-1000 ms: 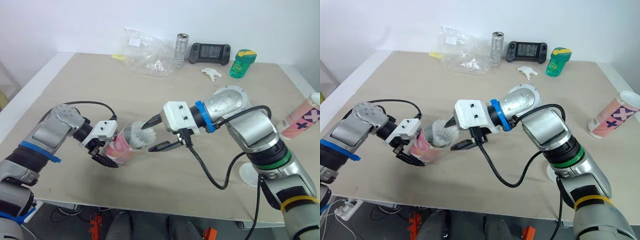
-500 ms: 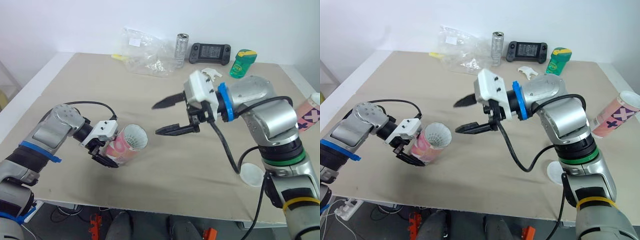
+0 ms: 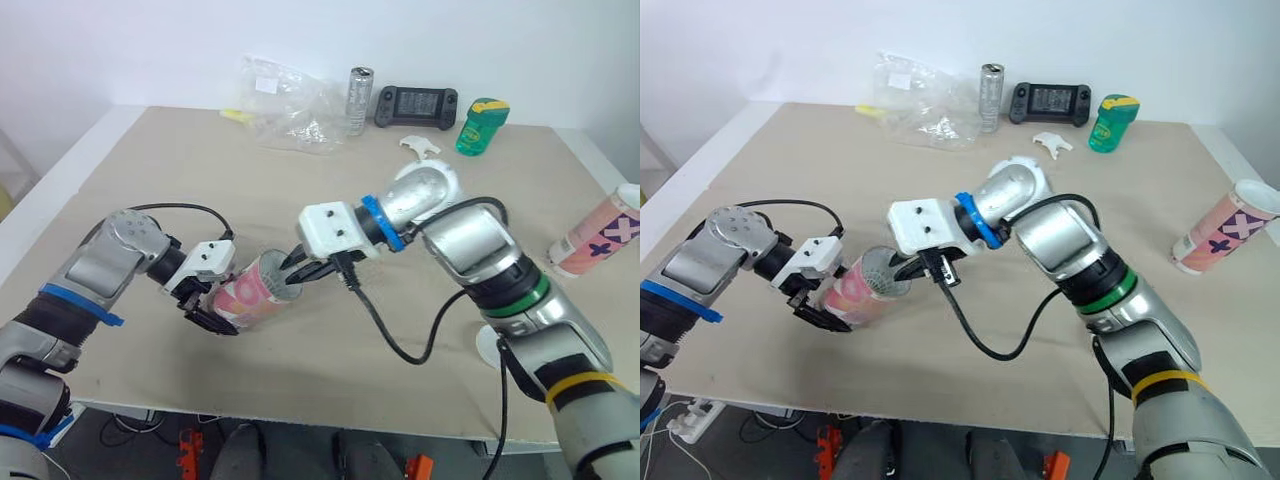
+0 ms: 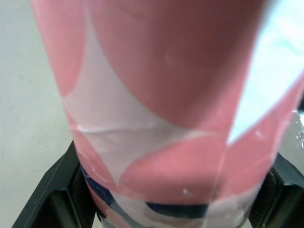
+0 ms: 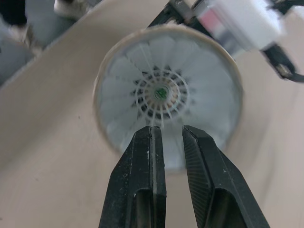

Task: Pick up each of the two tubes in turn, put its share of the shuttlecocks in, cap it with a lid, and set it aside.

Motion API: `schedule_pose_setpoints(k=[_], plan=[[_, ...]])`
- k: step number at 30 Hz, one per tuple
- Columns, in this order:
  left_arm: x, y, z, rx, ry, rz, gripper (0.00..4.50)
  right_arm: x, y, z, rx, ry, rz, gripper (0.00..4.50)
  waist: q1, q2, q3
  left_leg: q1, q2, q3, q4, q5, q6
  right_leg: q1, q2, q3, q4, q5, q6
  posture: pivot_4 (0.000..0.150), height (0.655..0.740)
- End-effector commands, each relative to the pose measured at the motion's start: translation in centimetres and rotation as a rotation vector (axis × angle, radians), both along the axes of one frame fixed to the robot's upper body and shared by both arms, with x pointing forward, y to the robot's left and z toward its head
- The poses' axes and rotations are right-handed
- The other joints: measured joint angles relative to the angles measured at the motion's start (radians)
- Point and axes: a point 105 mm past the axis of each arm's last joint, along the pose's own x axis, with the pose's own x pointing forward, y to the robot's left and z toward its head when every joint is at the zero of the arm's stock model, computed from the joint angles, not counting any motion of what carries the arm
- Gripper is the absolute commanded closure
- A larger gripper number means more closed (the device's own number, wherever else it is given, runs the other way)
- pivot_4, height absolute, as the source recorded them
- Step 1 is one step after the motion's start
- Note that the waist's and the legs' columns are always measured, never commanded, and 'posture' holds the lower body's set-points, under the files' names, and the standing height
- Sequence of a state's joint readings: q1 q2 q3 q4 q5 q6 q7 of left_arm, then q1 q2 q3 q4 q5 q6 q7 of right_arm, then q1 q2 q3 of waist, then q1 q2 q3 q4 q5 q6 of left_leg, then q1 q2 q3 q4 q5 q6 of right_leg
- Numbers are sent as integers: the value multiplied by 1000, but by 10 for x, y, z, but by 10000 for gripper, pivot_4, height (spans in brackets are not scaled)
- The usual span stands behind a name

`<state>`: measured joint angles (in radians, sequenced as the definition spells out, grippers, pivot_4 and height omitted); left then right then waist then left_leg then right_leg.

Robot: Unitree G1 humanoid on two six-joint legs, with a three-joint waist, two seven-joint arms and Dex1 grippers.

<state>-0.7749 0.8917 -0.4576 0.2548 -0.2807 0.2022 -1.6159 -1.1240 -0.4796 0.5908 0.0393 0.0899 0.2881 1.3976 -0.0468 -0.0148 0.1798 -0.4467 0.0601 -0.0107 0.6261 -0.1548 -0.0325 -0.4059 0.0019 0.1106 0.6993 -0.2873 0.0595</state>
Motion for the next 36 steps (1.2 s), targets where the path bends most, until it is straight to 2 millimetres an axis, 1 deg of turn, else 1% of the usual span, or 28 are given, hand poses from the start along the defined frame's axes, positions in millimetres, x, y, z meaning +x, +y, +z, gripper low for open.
schedule_pose_setpoints(k=[1, 2, 4, 6, 8, 10, 15, 17, 20, 22, 25, 27, 30, 33, 36], plan=[[-1, -1, 2, 2, -22, -8, 8828, 6, 6, 6, -21, -43, 17, 35540, 0, 0, 0, 0, 1, 0, 0, 0, 0, 0, 1, 0, 0, 0, 0, 1500, 7394], [-2, 0, 2, 1, -22, -6, 8828, 7, 7, 7, -23, -47, 23, 35540, 0, 0, 0, 0, 1, 0, 0, 0, 0, 0, 1, 0, 0, 0, -1, 1500, 7394], [-2, 0, 3, -1, -23, -2, 8828, 8, 8, 13, -13, -48, 30, 40921, 0, 0, 0, 0, 2, 0, 0, 0, 0, 0, 2, 0, 0, 1, -1, 1500, 7394], [-2, 1, 2, -1, -23, 2, 8828, 4, 9, 21, 16, -36, 62, 44142, 0, 0, 0, 0, 2, 0, 0, 0, 0, 0, 2, 0, 0, 1, -1, 1500, 7394], [-2, 2, 2, 0, -24, 6, 8828, -1, 11, 28, 44, -7, 82, 44142, 1, 0, 0, 0, 2, 0, 0, 0, 0, 0, 2, 0, 0, 1, -2, 1500, 7394], [-2, 2, 1, -1, -24, 7, 8828, -4, 13, 30, 58, 5, 94, 44142, 1, 0, 0, 0, 2, 0, 0, 0, 0, 0, 2, 0, 0, 1, -3, 1500, 7394], [0, 1, 1, -3, -29, 4, 8828, -4, 26, 18, 36, 23, 80, 44142, 0, 0, 0, 0, 2, -1, -1, 0, 0, -1, 3, 0, 0, 1, -3, 1500, 7394], [0, 0, 2, -4, -31, 3, 8828, -4, 28, 13, 15, 32, 81, 44142, 2, 0, 0, 0, 3, -2, -1, 0, 0, -1, 4, 0, 1, 1, -3, 1500, 7394], [1, -1, 3, -5, -37, 1, 8828, -6, 34, -4, -40, 57, 100, 44142, 2, 0, 0, 0, 3, -2, -1, 0, 0, 0, 4, -1, 1, 1, -3, 1500, 7394], [2, -1, 3, -6, -39, 2, 8828, -5, 40, -12, -63, 57, 99, 44142, 2, 0, 0, 0, 3, -2, -1, 0, 0, 0, 4, 0, 1, 1, -3, 1500, 7394], [2, -1, 4, -6, -40, 2, 8828, -2, 52, -18, -75, 50, 91, 44142, 1, 0, 0, 0, 3, -2, -1, 0, 0, 0, 5, -1, 1, 1, -3, 1500, 7394], [1, -1, 4, -8, -39, 3, 8828, -1, 58, -18, -70, 52, 90, 44142, 0, 0, 0, 1, 4, -2, -1, 0, -1, 0, 5, -1, 1, 1, -3, 1500, 7394], [0, 0, 3, -8, -39, 6, 8828, -2, 62, -16, -57, 64, 93, 44142, 0, 0, 0, 4, 5, -3, -1, 0, -1, 0, 7, -1, 2, 2, -5, 1500, 7394], [-1, 2, 3, -7, -39, 14, 8828, -2, 58, -12, -55, 72, 96, 44142, -1, 0, 0, 5, 6, -3, -1, 1, -1, 1, 8, -1, 2, 2, -6, 1500, 7394], [-1, 3, 2, -7, -39, 20, 8828, 1, 50, 3, -22, 94, 90, 44142, -1, 0, 0, 5, 6, -3, -2, 1, -3, 0, 8, -1, 2, 2, -6, 1500, 7394]])
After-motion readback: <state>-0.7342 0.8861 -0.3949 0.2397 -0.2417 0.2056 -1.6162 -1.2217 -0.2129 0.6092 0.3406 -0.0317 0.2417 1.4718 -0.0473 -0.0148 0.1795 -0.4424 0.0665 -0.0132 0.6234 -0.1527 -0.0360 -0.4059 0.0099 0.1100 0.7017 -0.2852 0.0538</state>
